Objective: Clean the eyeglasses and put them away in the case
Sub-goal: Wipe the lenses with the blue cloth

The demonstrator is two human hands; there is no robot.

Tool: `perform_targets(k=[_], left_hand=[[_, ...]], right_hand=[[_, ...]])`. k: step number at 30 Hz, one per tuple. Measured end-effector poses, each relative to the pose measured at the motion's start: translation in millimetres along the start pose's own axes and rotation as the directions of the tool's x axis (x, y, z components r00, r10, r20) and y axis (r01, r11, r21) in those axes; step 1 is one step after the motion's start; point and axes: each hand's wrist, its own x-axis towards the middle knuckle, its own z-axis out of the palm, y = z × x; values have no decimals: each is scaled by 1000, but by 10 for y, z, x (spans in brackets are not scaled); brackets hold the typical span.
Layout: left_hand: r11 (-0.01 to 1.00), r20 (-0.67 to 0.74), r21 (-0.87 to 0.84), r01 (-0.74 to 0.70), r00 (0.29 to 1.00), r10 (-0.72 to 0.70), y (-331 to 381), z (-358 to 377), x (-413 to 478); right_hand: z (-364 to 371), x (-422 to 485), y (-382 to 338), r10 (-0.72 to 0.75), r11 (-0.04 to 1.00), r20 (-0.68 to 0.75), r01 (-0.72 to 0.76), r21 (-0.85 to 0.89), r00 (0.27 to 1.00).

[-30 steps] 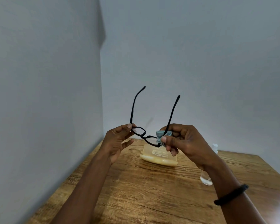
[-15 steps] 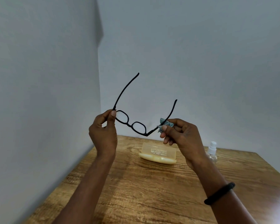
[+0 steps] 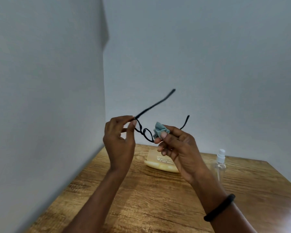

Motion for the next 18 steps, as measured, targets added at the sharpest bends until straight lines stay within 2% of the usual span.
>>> perform_targets(k=[3, 6, 9, 13, 18], left_hand=[[965, 106, 116, -234, 969, 222, 47, 57, -109], [916, 157, 171, -363, 928, 338, 48, 83, -149], [896, 190, 193, -401, 911, 366, 50, 93, -168], [927, 170, 165, -336, 936, 309, 86, 102, -177], [914, 182, 174, -366, 925, 335, 61, 104, -166]], right_hand=[[115, -8, 52, 4, 988, 47, -11, 153, 999], [159, -10, 69, 12, 966, 35, -20, 258, 999], [181, -10, 94, -7, 972, -18, 11, 237, 1000], [198, 0, 116, -15, 962, -98, 42, 271, 995], [181, -11, 84, 7, 953, -34, 4, 302, 999]])
